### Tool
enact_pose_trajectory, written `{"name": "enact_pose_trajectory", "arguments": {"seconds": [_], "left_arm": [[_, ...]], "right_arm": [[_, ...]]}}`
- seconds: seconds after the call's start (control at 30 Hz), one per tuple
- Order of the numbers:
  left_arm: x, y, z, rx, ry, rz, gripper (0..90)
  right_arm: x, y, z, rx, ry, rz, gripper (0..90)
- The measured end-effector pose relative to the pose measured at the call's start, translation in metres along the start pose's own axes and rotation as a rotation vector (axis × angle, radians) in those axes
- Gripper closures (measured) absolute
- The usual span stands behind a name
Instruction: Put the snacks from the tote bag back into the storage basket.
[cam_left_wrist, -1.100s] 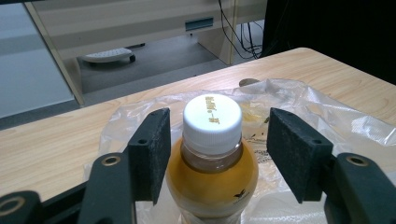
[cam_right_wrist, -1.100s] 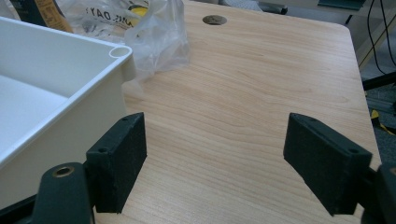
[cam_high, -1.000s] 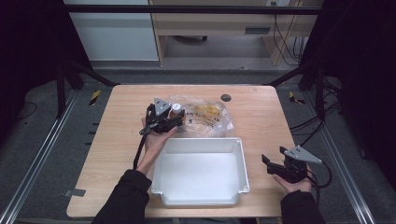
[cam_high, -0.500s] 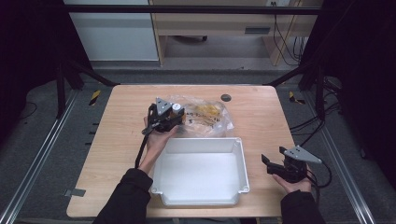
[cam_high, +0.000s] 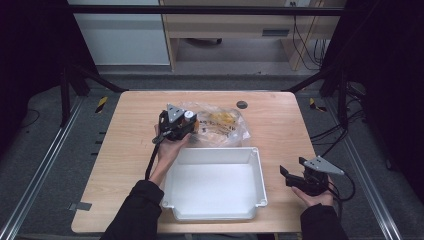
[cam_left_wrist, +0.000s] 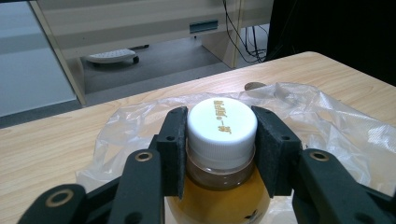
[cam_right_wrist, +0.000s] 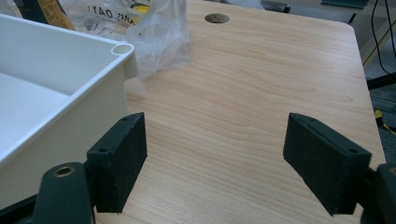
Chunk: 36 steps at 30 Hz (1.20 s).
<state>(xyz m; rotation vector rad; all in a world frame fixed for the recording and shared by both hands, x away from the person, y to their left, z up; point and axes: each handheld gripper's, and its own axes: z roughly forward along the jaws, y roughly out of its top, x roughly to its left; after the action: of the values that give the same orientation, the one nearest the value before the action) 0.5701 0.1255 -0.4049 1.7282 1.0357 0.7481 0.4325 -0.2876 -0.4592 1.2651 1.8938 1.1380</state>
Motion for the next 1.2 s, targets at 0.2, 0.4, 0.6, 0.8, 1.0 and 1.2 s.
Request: {"name": "enact_pose_trajectory", "arguments": {"seconds": [0.2, 0.4, 0.6, 0.8, 1.0, 1.2], "left_arm": [[-0.001, 0.002, 0.001, 0.008, 0.010, 0.001, 58.4], [-0.002, 0.005, 0.002, 0.024, 0.020, -0.002, 58.6], [-0.002, 0.006, 0.002, 0.030, 0.022, -0.015, 58.7], [-0.002, 0.008, 0.003, 0.030, 0.027, -0.033, 58.8], [-0.001, 0.013, -0.003, 0.000, 0.022, -0.039, 58.8], [0.000, 0.026, -0.014, -0.025, 0.029, -0.034, 58.9]], "right_arm": [[0.000, 0.000, 0.000, 0.002, 0.001, 0.003, 21.7], [0.000, 0.000, 0.000, 0.002, 0.001, 0.001, 21.9], [0.000, 0.000, 0.001, 0.002, 0.001, 0.002, 22.0], [0.000, 0.000, 0.000, 0.001, 0.002, 0.003, 22.0], [0.000, 0.000, 0.000, 0.000, 0.002, 0.002, 22.0], [0.000, 0.000, 0.000, -0.002, -0.001, 0.000, 22.0]]}}
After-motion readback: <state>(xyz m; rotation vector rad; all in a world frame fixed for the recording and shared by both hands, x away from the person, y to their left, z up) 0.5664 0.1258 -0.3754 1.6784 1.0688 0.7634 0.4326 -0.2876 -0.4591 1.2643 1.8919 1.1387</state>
